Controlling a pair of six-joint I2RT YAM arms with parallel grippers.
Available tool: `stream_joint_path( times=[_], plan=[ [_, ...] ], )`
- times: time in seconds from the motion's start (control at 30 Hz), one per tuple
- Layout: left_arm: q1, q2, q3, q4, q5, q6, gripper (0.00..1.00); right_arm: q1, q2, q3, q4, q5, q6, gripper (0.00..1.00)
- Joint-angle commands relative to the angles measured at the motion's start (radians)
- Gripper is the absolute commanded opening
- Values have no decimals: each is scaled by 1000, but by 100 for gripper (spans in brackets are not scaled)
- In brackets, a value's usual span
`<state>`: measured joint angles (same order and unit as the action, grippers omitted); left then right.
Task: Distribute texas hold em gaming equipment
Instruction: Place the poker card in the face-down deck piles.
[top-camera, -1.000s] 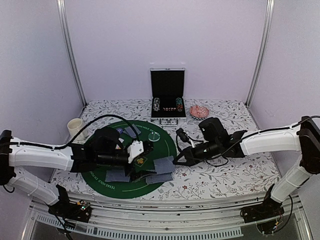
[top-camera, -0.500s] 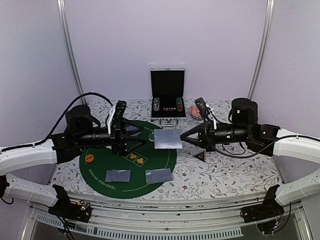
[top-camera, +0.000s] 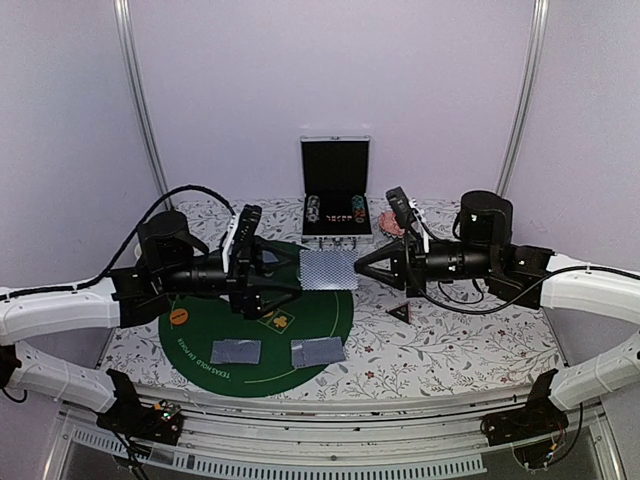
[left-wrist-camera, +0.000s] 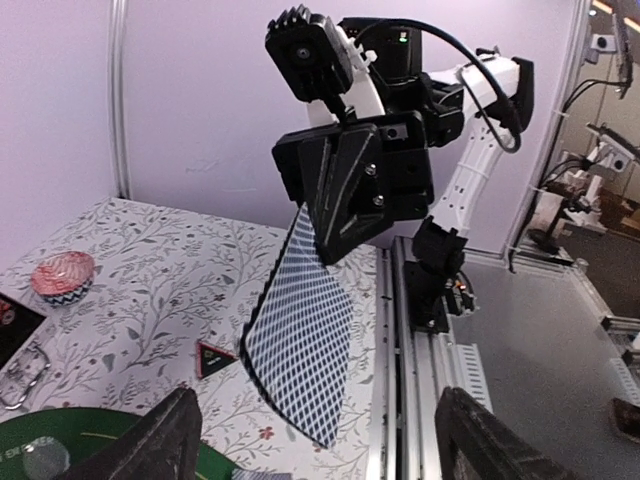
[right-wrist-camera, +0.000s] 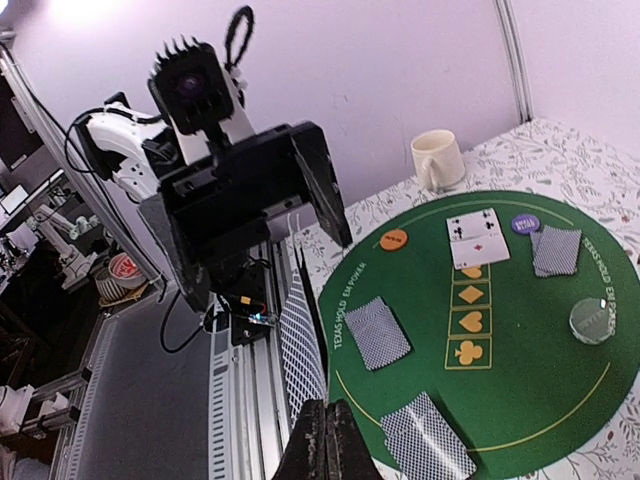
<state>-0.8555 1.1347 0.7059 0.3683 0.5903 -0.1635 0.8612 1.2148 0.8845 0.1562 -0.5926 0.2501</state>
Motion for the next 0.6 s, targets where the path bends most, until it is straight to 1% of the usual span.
stream_joint_path(
  times=[0.0, 0.07, 0.13, 0.27, 0.33, 0.4, 0.47, 0.57],
  plan=[
    [-8, -48, 19, -117, -191, 168, 86, -6, 81, 27, -107, 68, 56, 2],
    [-9, -53, 10, -158, -255, 210, 88, -10, 135, 7, -102, 49, 109, 2],
    [-18, -30, 12, -211, -267, 268, 89, -15, 197, -12, -75, 6, 170, 2],
    [-102, 71, 25, -311, -340, 437, 94, -31, 348, -16, -51, -60, 260, 2],
    [-151, 126, 29, -328, -382, 499, 98, -41, 406, -18, -32, -82, 293, 2],
    [-184, 180, 36, -320, -430, 536, 98, -48, 452, -20, -11, -94, 310, 2],
    [-192, 234, 47, -306, -462, 560, 98, -53, 500, -14, 3, -115, 315, 2],
    [-193, 330, 75, -330, -463, 599, 98, -57, 561, -2, 18, -156, 317, 2]
  ],
)
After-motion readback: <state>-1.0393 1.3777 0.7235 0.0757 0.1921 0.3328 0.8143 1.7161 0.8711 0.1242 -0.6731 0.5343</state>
